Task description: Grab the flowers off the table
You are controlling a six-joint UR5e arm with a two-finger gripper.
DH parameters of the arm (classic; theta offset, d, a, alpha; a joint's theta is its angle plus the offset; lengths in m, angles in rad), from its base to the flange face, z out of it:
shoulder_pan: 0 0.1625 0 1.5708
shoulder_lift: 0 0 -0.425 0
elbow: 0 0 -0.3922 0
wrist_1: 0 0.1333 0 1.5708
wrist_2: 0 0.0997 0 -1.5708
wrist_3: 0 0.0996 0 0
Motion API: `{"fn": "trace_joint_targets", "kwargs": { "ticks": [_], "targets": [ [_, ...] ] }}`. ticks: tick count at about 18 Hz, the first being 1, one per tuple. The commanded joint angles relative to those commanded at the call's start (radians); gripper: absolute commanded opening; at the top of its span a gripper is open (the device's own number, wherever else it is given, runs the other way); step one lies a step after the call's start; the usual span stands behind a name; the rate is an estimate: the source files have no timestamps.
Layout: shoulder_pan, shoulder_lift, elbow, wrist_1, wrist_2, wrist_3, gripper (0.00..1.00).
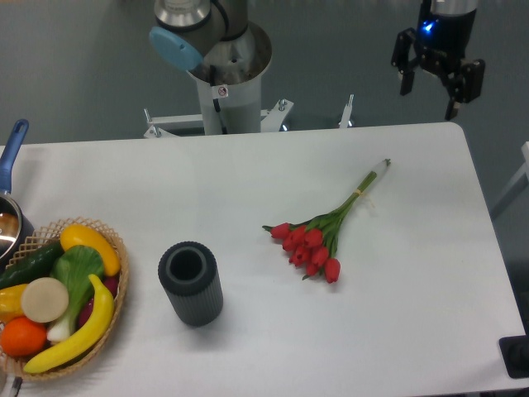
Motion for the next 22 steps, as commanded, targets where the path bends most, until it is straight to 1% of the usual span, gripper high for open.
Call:
{"fn": "trace_joint_targets", "kwargs": {
  "ticks": [3, 6, 8, 10, 12, 14, 16, 17, 18, 20, 22],
  "targets": [
    [-0.002, 0.005, -0.018, 0.014, 0.003, 0.037, 1.00],
    [0.000, 0.009, -0.018, 0.014, 0.011, 0.028, 1.00],
    [-0.003, 0.018, -0.035, 0.015, 0.021, 0.015, 1.00],
    [-0.003, 0.020, -0.052, 0.015, 0.017, -0.026, 1.00],
    [-0.005, 0.021, -0.067, 0.017, 0.014, -0.101, 1.00],
    [-0.024, 0.021, -0.087, 0.041, 0.014, -0.205, 1.00],
    [-0.067, 0.018, -0.123, 0.098, 0.012, -0.290, 1.00],
    [-0.075, 0.015, -0.136, 0.132, 0.011, -0.323, 1.00],
    [-0.077, 0.015, -0.152, 0.152, 0.011, -0.357, 1.00],
    [-0.086, 0.012, -0.169, 0.161, 0.005, -0.391, 1.00],
    [-0.103, 0.008, -0.184, 0.161, -0.009, -0.397, 1.00]
  ]
}}
